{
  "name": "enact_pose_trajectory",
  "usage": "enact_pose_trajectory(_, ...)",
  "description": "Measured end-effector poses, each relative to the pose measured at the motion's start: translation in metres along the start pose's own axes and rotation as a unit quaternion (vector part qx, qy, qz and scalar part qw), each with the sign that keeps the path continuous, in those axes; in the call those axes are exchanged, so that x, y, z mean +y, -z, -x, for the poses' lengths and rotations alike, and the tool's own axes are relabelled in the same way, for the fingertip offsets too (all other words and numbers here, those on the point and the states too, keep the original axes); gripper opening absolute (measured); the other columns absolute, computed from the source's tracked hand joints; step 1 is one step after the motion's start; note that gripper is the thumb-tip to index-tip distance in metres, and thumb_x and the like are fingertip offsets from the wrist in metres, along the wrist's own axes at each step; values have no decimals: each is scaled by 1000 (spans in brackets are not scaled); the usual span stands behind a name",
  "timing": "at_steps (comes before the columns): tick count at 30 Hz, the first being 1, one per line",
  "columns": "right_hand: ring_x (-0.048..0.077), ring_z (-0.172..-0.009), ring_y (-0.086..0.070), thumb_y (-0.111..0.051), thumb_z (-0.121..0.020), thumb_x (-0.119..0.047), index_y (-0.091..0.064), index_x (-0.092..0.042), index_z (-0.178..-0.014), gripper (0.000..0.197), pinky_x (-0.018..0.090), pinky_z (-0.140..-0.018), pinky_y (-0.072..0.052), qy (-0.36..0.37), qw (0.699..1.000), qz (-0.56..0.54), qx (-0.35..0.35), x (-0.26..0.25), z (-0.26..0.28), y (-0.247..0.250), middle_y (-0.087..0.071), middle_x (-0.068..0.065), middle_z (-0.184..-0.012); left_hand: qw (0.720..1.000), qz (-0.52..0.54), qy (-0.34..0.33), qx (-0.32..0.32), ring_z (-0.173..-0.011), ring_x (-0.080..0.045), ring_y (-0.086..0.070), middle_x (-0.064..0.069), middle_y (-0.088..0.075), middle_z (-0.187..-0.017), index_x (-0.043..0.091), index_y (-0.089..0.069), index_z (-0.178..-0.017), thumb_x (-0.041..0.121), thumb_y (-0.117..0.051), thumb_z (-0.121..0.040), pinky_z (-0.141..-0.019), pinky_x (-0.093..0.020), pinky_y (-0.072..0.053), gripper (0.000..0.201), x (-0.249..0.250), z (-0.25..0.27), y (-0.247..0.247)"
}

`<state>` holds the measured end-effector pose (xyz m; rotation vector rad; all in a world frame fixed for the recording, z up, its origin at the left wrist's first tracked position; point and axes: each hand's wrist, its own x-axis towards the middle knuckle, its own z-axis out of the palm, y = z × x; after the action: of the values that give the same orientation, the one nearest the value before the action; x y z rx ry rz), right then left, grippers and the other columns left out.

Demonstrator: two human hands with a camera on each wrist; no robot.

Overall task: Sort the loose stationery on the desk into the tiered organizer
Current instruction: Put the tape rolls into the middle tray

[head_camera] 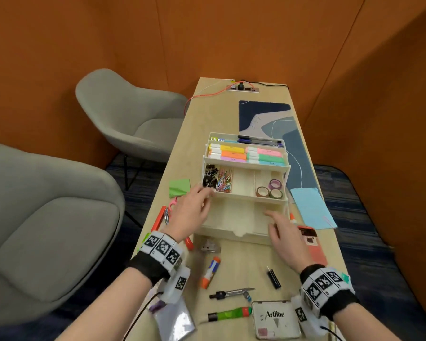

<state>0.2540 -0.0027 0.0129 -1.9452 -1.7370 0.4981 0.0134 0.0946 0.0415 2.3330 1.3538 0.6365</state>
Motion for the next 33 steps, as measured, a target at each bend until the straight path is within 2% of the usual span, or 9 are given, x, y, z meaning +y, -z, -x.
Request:
enact_pose_trajectory(3,11,-111,-54,-43,-96,-15,-49,-21,-129,34,24,-93,-41,19,999,1,-35,0,21,-18,-55,-5,-124,998,-18,40,-38,-89,-12,-56,8,-58,-99,21,-63,-100,19,-51,-93,-75,-30,-45,14,-30,45,7)
enact_pose_trajectory(6,11,-94,-56,-42,-97,-20,-50,-24,-125,30,23,-77,-43,53,991,62,-102,-2,41,-38,-54,-5,-114,984,-64,94,-137,-97,-18,-58,3,-57,-100,20,-63,-102,24,-52,-91,-80,-29,-44,16,-52,80,6)
enact_pose_trajectory(10,14,-85,-57,-39,-97,-23,-49,-28,-123,28,27,-72,-45,53,981,91,-162,-4,55,-56,-50,-5,-111,931,-145,115,-315,-109,-23,-49,-1,-46,-114,22,-51,-122,30,-58,-82,-90,-34,-41,42,-57,115,-9)
enact_pose_trajectory(13,14,-80,-56,-38,-97,-23,-50,-27,-123,29,26,-70,-44,53,979,107,-165,-6,61,-60,-47,-5,-105,888,-265,68,-371,-117,-28,-44,-7,-39,-126,18,-39,-130,23,-60,-80,-98,-44,-32,55,-51,136,-27)
enact_pose_trajectory(18,10,-78,-52,-39,-97,-22,-52,-27,-122,29,24,-70,-44,47,983,87,-152,-10,63,-54,-47,-7,-104,893,-290,41,-343,-113,-31,-50,-9,-43,-124,16,-39,-126,18,-53,-88,-95,-45,-34,40,-48,136,-35)
enact_pose_trajectory(22,8,-88,-48,-47,-94,-16,-58,-20,-117,27,22,-78,-44,43,994,77,-61,-15,37,-33,-44,-6,-102,912,-253,22,-323,-105,-27,-53,-8,-48,-123,18,-42,-124,26,-43,-94,-94,-41,-38,32,-38,123,-30)
enact_pose_trajectory(26,16,-104,-45,-45,-93,-16,-56,-15,-116,26,32,-90,-36,10,990,136,30,-23,-12,1,-51,0,-114,939,-176,-19,-296,-107,-23,-52,-4,-48,-123,18,-38,-129,31,-56,-86,-93,-36,-41,49,3,83,-10)
enact_pose_trajectory(30,19,-134,-32,-39,-97,-35,-38,-20,-137,43,48,-108,-26,-8,975,212,-70,-24,-53,15,-37,0,-145,978,-64,-50,-193,-101,-16,-49,1,-47,-118,21,-41,-119,33,-60,-81,-90,-32,-44,45,37,21,-10)
enact_pose_trajectory(33,19,-142,-20,-31,-98,-45,-31,-25,-142,49,56,-112,-13,-15,962,242,-122,-20,-67,12,-27,-4,-153,992,-10,-45,-114,-101,-16,-46,1,-47,-115,19,-42,-113,29,-58,-82,-90,-34,-44,36,50,-26,-29)
